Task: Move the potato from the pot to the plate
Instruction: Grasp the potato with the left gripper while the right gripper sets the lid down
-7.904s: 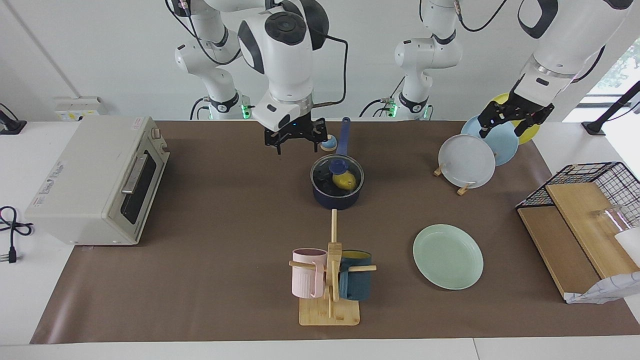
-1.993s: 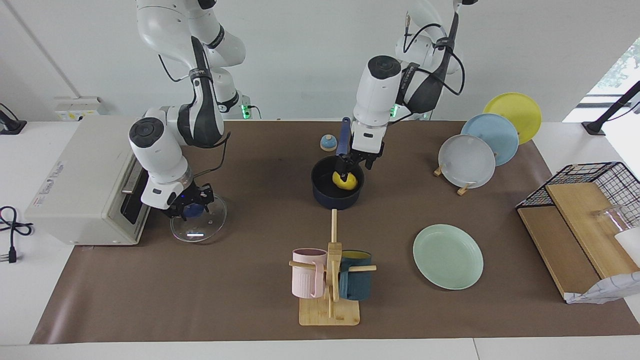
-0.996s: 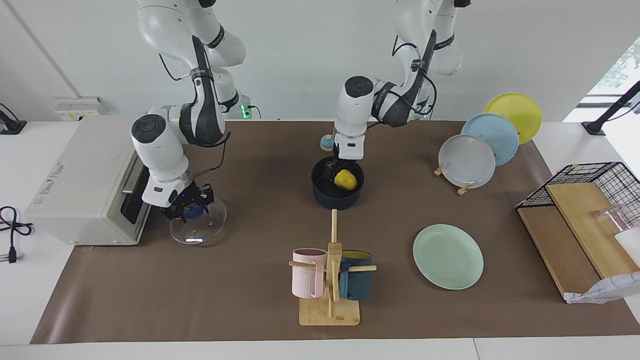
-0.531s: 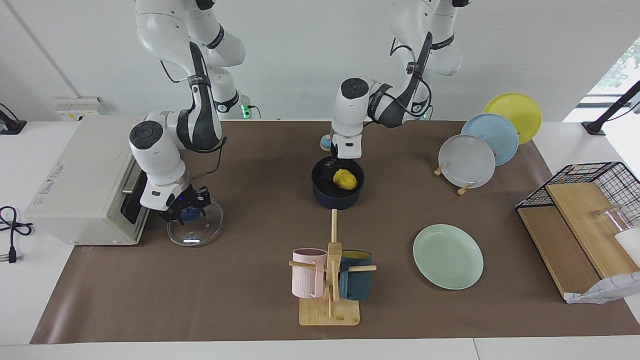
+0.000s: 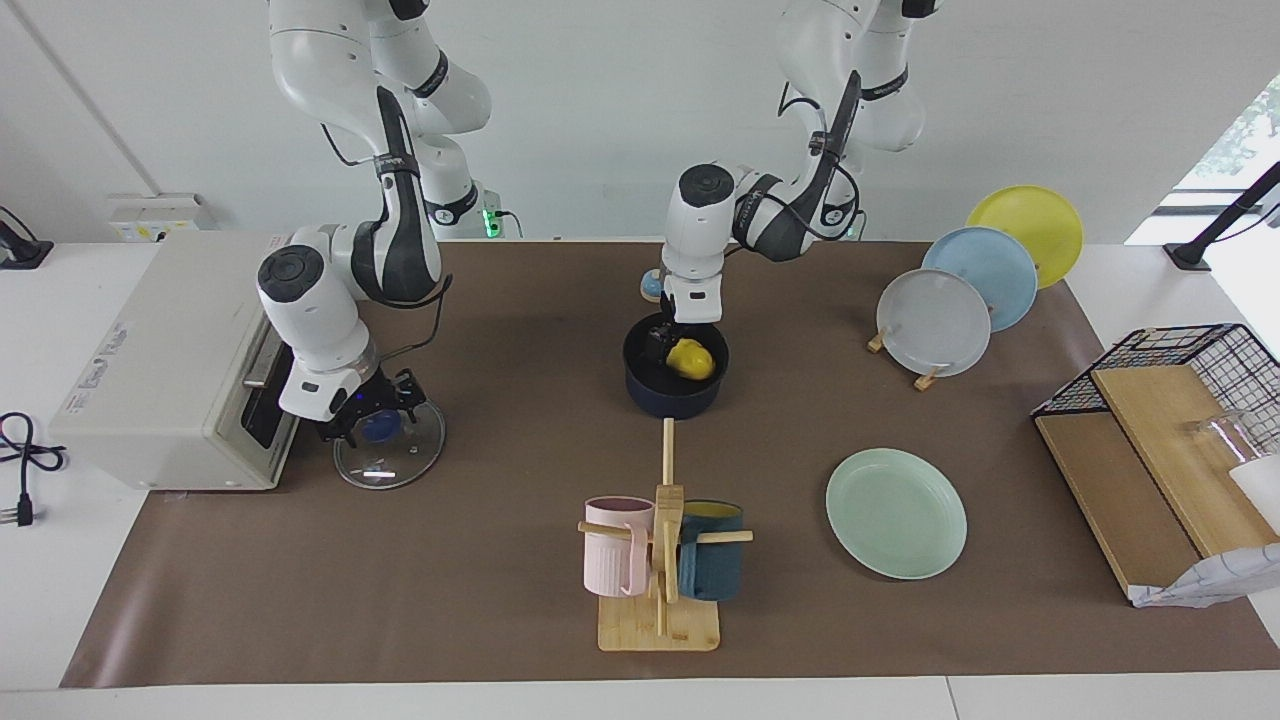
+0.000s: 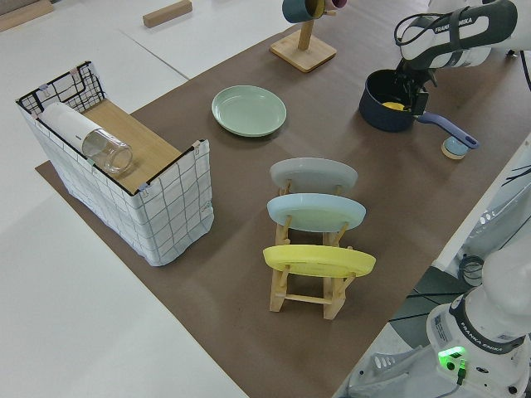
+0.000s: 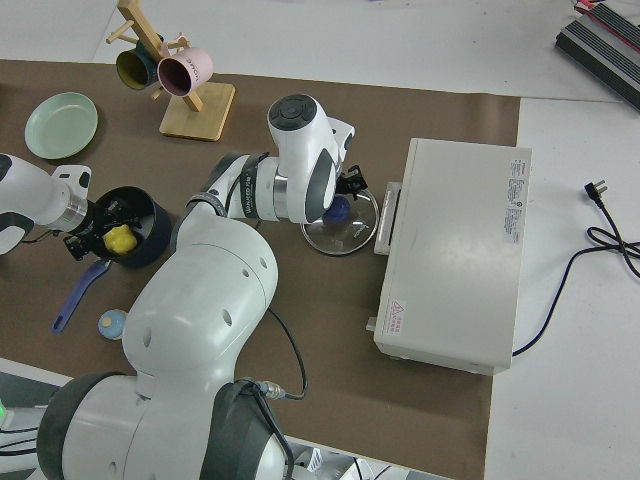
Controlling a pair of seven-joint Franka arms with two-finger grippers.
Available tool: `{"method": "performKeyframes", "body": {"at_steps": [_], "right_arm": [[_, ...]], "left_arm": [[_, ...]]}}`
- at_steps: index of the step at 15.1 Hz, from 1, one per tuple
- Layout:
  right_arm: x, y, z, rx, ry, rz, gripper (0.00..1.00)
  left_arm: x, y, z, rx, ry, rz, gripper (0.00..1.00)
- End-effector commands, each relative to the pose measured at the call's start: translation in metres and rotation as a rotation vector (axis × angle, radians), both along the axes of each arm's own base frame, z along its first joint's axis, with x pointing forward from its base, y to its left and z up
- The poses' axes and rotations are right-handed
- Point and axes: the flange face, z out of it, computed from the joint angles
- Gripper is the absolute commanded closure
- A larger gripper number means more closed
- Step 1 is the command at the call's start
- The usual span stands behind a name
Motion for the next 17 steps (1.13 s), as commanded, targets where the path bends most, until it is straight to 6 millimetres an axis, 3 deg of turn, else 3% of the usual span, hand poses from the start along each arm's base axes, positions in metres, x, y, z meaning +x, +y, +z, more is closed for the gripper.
{"method": "performKeyframes", "body": {"at_steps": [1, 4, 11, 14, 17], "right_arm": [[0.007, 0.002, 0.027, 0.008, -0.015, -0.021, 0.0], [0.014, 0.009, 0.072, 0.008, 0.027, -0.068, 0.0], [-0.005, 0.038, 0.171, 0.009, 0.072, -0.165, 0.0], [-0.013, 0.045, 0.196, 0.008, 0.076, -0.165, 0.0], [-0.022, 0.044, 0.211, 0.005, 0.085, -0.165, 0.0]], "left_arm": [[0.013, 0.004, 0.012, 0.011, 0.008, 0.025, 0.0], [0.029, 0.008, 0.031, 0.024, 0.021, 0.036, 0.0], [0.024, 0.005, 0.024, 0.024, 0.024, 0.045, 0.0], [0.024, 0.003, 0.003, 0.044, 0.047, 0.059, 0.0], [0.024, 0.001, -0.003, 0.046, 0.05, 0.075, 0.0]]}}
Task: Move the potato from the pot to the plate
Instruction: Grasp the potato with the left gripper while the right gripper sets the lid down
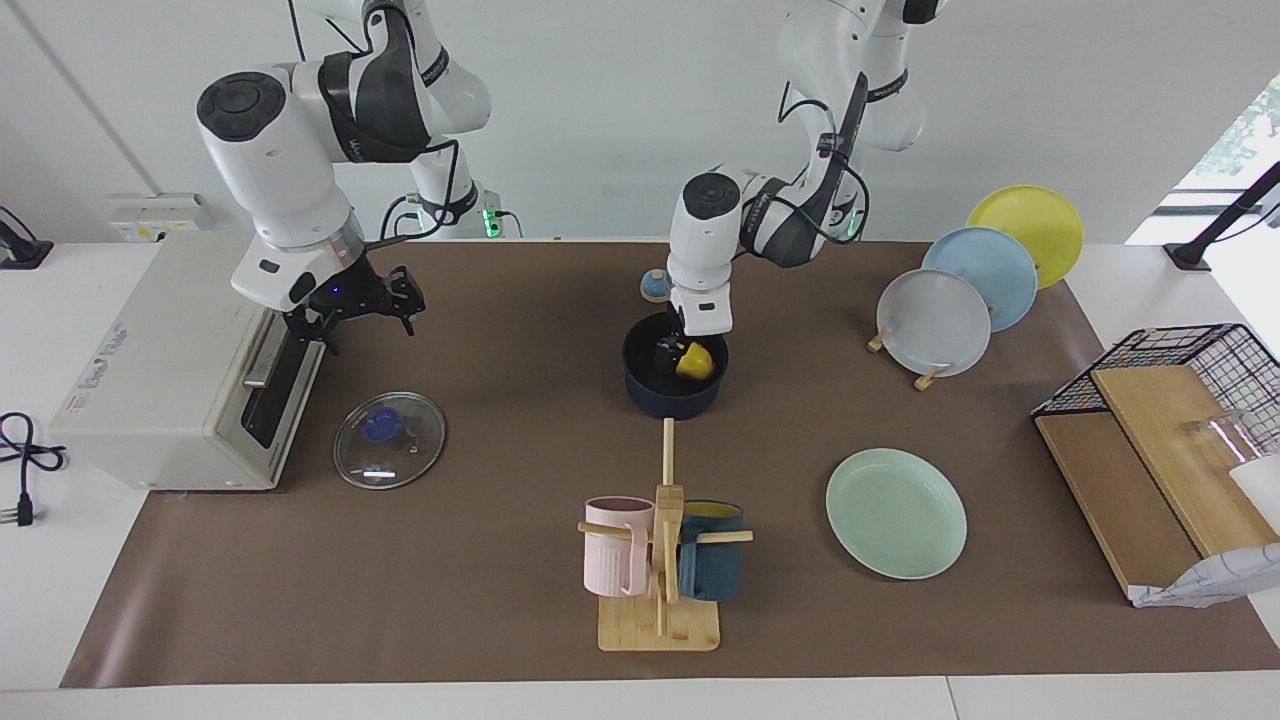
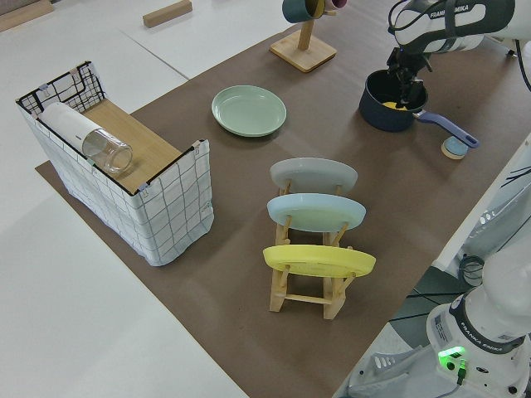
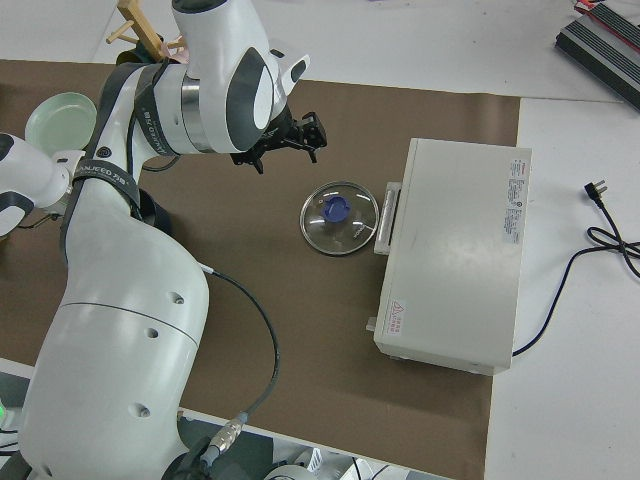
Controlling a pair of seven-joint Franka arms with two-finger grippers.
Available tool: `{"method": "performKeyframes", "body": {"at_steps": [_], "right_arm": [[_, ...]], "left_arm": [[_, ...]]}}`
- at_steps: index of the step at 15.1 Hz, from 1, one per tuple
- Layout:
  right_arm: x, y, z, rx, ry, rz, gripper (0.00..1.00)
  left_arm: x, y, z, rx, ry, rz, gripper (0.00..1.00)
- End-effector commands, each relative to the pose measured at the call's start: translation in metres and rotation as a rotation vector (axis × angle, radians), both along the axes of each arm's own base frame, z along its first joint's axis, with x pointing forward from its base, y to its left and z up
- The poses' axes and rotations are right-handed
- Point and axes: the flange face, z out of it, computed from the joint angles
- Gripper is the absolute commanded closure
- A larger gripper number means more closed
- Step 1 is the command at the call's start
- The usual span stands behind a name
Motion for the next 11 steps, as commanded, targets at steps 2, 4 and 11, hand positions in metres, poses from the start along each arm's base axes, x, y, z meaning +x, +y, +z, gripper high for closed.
{"method": "performKeyframes", "body": {"at_steps": [2, 4, 11], "right_arm": [[-0.014, -0.002, 0.019, 0.001, 0.023, -0.04, 0.0], [-0.027, -0.002, 0.033, -0.006, 0.04, -0.104, 0.0], [-0.031, 0.004, 0.055, -0.019, 0.074, -0.187, 0.0]], "left_arm": [[-0.001, -0.004, -0.005, 0.005, 0.005, 0.02, 0.0], [-0.001, -0.004, -0.006, 0.006, 0.007, 0.022, 0.0], [0.001, -0.001, -0.006, 0.009, 0.01, 0.022, 0.24]]}}
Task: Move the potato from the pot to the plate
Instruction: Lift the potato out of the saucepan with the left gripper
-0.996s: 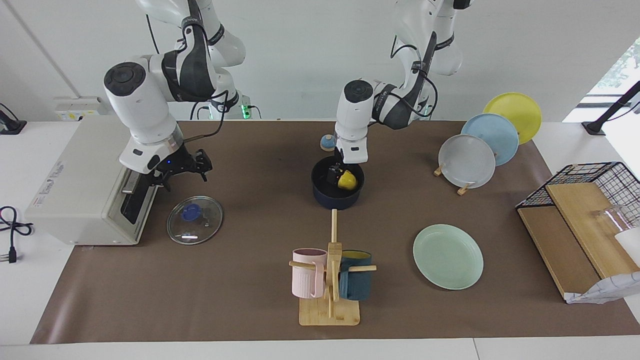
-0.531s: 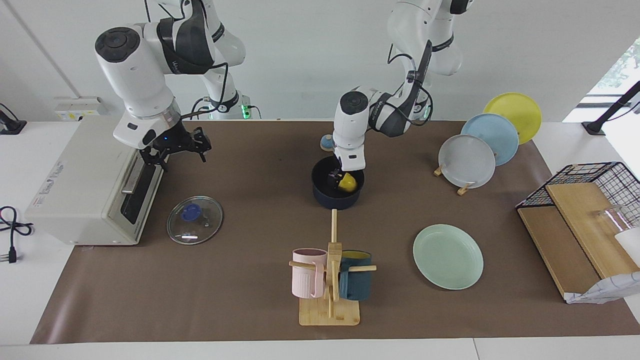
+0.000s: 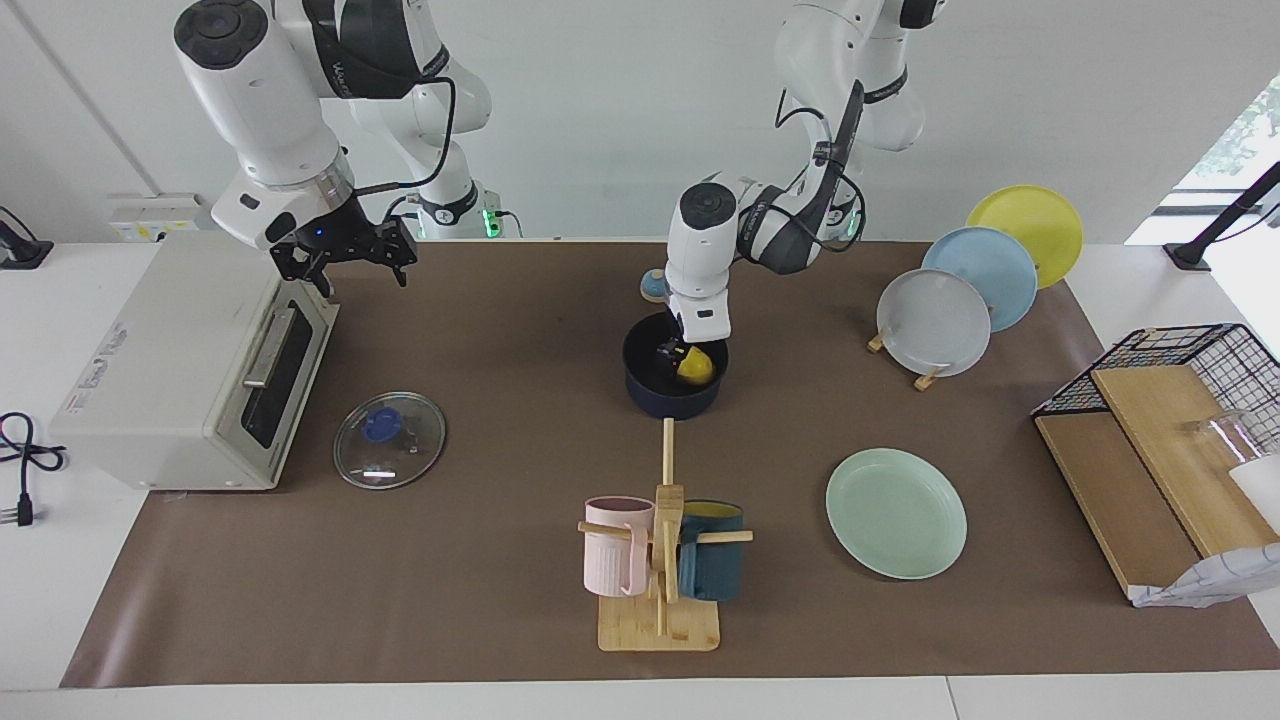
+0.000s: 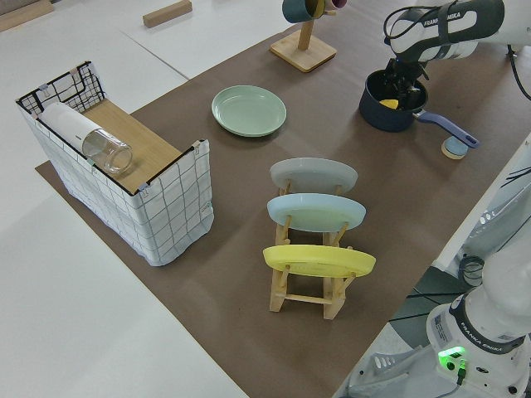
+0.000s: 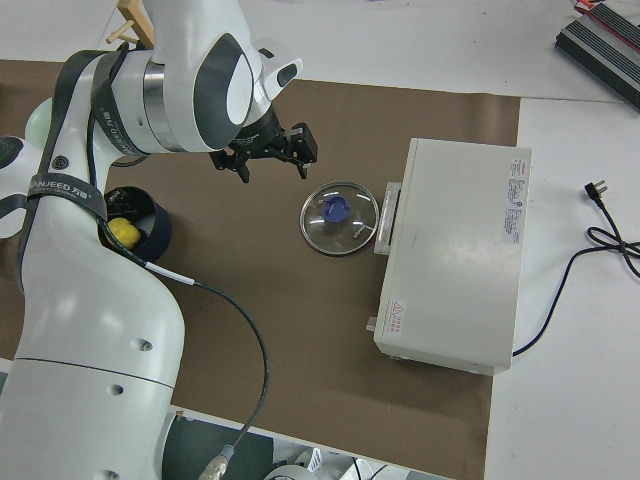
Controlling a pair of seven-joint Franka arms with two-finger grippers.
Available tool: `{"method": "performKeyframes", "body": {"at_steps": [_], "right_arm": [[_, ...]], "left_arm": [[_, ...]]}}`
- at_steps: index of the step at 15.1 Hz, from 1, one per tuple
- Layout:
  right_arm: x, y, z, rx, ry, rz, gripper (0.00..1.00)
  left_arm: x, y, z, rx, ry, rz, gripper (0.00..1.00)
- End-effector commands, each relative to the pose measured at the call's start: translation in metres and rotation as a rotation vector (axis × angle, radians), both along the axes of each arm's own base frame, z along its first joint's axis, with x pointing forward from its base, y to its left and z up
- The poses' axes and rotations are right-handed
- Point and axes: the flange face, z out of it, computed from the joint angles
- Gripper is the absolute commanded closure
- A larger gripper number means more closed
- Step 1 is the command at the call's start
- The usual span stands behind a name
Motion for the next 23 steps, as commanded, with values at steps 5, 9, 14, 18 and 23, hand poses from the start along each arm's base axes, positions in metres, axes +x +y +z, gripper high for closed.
{"method": "performKeyframes", "body": {"at_steps": [5, 9, 14, 18, 23], "right_arm": [[-0.001, 0.003, 0.009, -0.002, 0.02, -0.032, 0.0], [-0.001, -0.001, 0.007, -0.001, 0.024, -0.037, 0.0], [-0.001, -0.011, 0.006, -0.001, 0.026, -0.055, 0.0], [-0.001, -0.009, 0.006, -0.001, 0.026, -0.05, 0.0], [-0.001, -0.009, 0.006, -0.001, 0.026, -0.05, 0.0]], "left_arm": [[0.006, 0.003, 0.002, 0.004, 0.001, 0.008, 0.55], [0.005, 0.002, 0.01, 0.0, -0.003, -0.006, 0.87], [0.011, -0.006, 0.034, -0.01, -0.013, -0.017, 0.98], [0.016, -0.007, 0.072, -0.004, 0.002, -0.043, 0.98], [0.046, 0.026, 0.125, -0.012, 0.046, -0.099, 0.98]]}}
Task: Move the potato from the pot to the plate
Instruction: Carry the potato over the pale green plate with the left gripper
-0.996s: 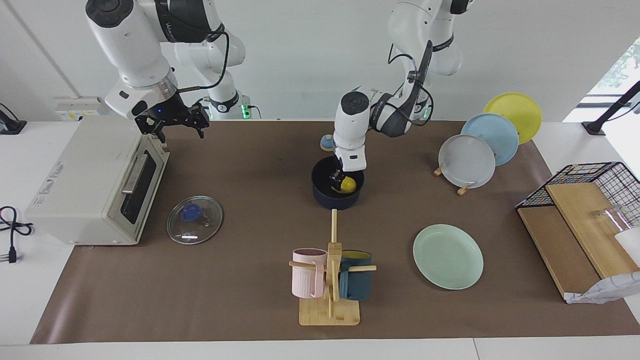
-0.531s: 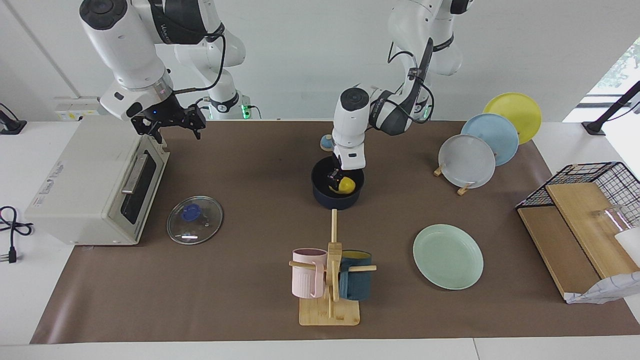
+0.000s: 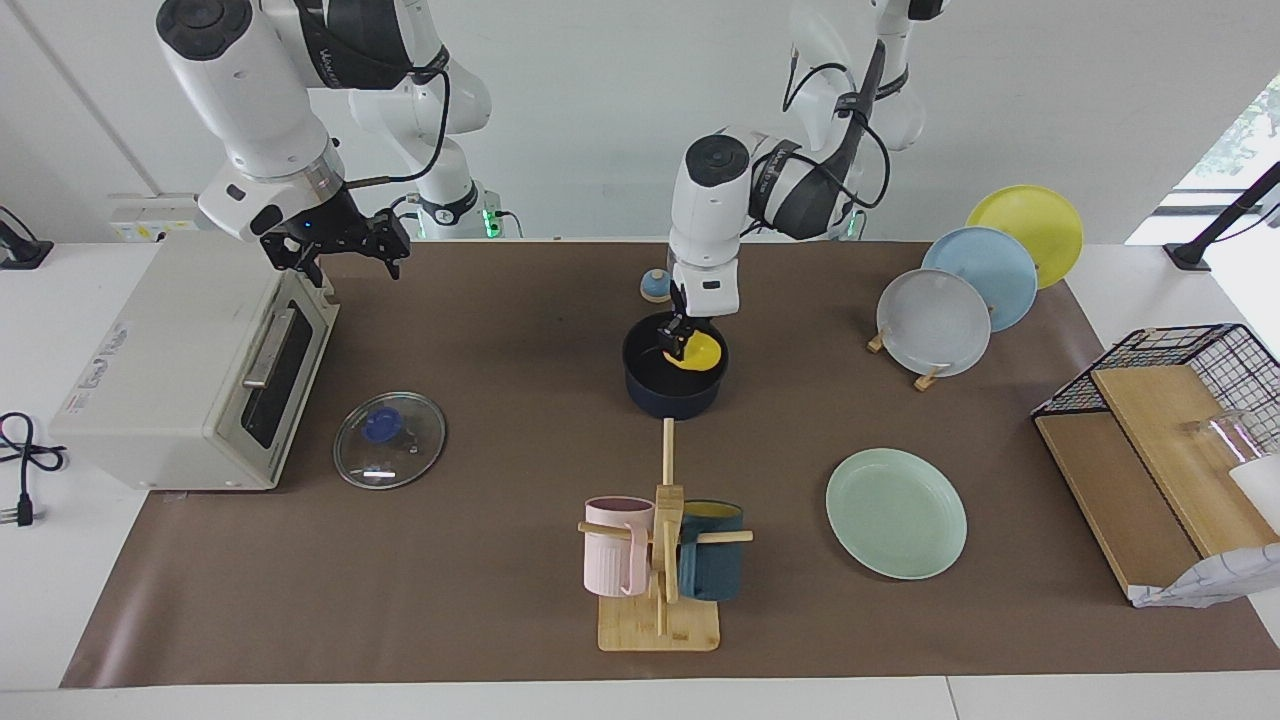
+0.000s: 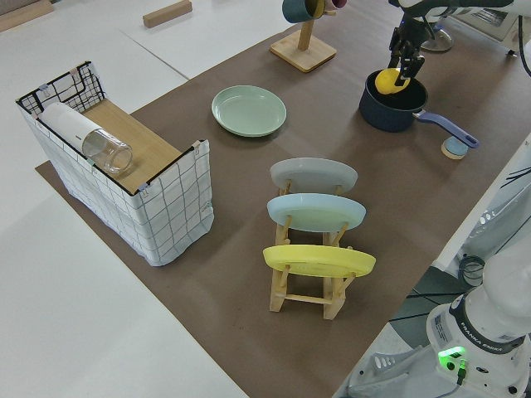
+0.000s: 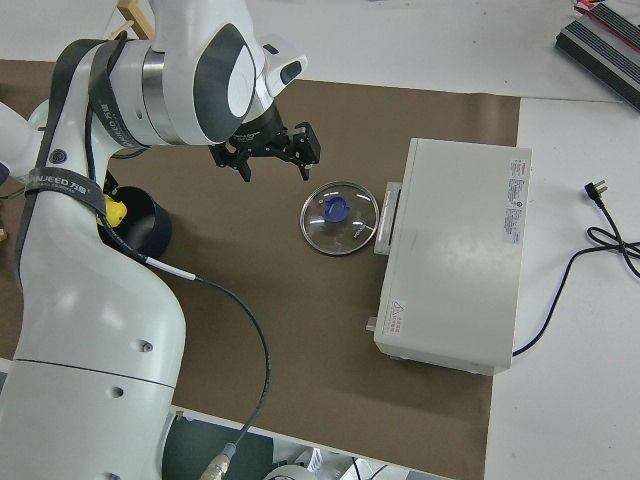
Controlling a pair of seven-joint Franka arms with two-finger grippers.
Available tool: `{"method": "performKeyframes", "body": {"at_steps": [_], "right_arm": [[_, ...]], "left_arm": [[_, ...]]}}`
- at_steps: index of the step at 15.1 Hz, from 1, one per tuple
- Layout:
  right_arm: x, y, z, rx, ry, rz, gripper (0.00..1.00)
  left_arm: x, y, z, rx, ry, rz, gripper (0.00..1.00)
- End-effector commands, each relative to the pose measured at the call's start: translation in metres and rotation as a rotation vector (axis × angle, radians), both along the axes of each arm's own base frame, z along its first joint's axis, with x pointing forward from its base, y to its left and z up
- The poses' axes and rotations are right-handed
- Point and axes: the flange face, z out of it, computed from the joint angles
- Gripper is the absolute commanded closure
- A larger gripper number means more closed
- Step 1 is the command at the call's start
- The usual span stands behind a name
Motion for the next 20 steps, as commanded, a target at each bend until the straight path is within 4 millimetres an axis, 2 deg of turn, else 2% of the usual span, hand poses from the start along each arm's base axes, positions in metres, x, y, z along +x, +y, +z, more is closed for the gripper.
{"method": "performKeyframes", "body": {"at_steps": [1, 4, 8, 9, 11, 12, 14, 17, 19, 20], "right_arm": [[-0.001, -0.001, -0.001, 0.002, 0.012, -0.019, 0.0], [-0.001, -0.001, -0.001, 0.002, 0.012, -0.02, 0.0], [-0.001, -0.001, -0.001, 0.002, 0.012, -0.019, 0.0], [-0.001, -0.001, -0.001, 0.002, 0.012, -0.019, 0.0], [-0.001, -0.001, -0.001, 0.002, 0.012, -0.02, 0.0], [-0.001, -0.001, -0.001, 0.002, 0.012, -0.02, 0.0], [-0.001, -0.001, -0.001, 0.002, 0.012, -0.02, 0.0], [-0.001, -0.001, -0.001, 0.002, 0.012, -0.02, 0.0], [-0.001, -0.001, -0.001, 0.002, 0.012, -0.02, 0.0], [-0.001, -0.001, -0.001, 0.002, 0.012, -0.019, 0.0]], "left_arm": [[0.022, 0.026, 0.031, -0.017, 0.033, -0.033, 0.98], [0.06, 0.065, 0.053, -0.033, 0.015, -0.07, 0.98], [0.106, 0.137, 0.053, -0.034, 0.017, -0.153, 0.99], [0.113, 0.152, 0.053, -0.034, 0.015, -0.173, 0.99], [0.13, 0.195, 0.05, -0.034, 0.003, -0.211, 1.0], [0.139, 0.209, 0.039, -0.03, 0.014, -0.243, 1.0], [0.164, 0.233, 0.032, -0.024, -0.002, -0.258, 1.0], [0.193, 0.268, 0.002, 0.004, -0.026, -0.304, 1.0], [0.217, 0.279, -0.007, 0.008, -0.048, -0.311, 1.0], [0.228, 0.278, -0.018, 0.023, -0.046, -0.317, 1.0]]}}
